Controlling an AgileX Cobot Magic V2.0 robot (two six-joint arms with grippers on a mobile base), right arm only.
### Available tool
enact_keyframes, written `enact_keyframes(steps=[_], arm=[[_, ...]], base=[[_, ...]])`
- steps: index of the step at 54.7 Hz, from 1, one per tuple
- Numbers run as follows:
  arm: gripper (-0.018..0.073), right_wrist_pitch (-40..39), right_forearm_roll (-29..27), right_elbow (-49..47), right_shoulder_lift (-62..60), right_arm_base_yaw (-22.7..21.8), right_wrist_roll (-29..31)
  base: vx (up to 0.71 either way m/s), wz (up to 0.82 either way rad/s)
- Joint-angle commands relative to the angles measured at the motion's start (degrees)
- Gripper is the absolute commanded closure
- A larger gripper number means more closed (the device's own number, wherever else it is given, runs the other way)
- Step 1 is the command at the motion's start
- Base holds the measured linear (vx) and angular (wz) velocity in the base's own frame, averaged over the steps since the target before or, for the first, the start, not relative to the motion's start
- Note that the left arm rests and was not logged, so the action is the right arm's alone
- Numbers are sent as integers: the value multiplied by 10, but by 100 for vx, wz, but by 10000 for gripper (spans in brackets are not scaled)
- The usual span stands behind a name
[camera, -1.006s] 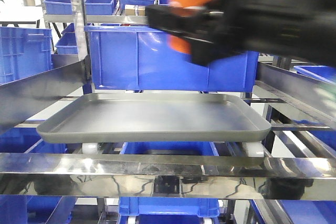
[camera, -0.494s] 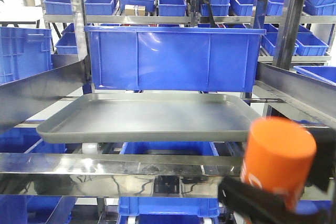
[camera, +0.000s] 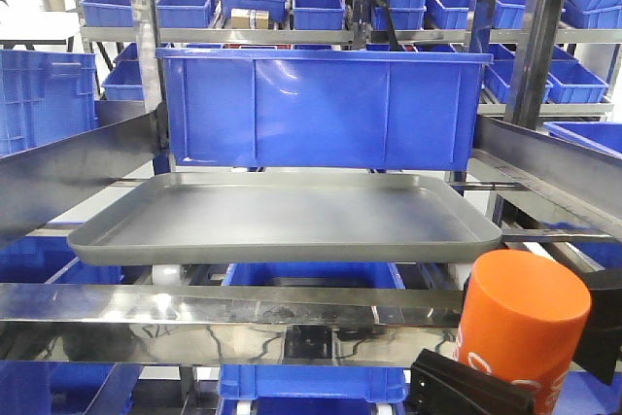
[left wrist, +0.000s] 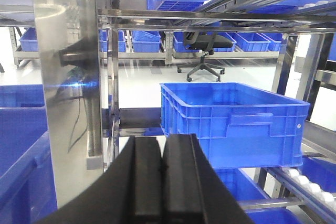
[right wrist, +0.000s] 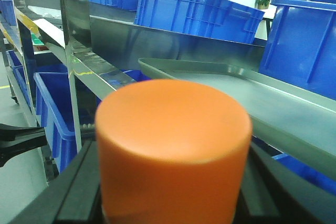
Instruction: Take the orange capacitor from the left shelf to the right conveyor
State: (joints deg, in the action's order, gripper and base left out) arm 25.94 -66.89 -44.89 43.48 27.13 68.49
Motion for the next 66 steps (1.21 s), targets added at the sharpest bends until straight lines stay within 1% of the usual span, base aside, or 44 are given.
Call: enact_keyframes(steps=[1,42,66], arm=[[570,-23,-23,-17,-5,-2,4],[570,-25,-23,-17,-5,-2,4],[570,-25,-23,-17,-5,-2,4]], base=[[0,0],[-1,0],[-11,5]])
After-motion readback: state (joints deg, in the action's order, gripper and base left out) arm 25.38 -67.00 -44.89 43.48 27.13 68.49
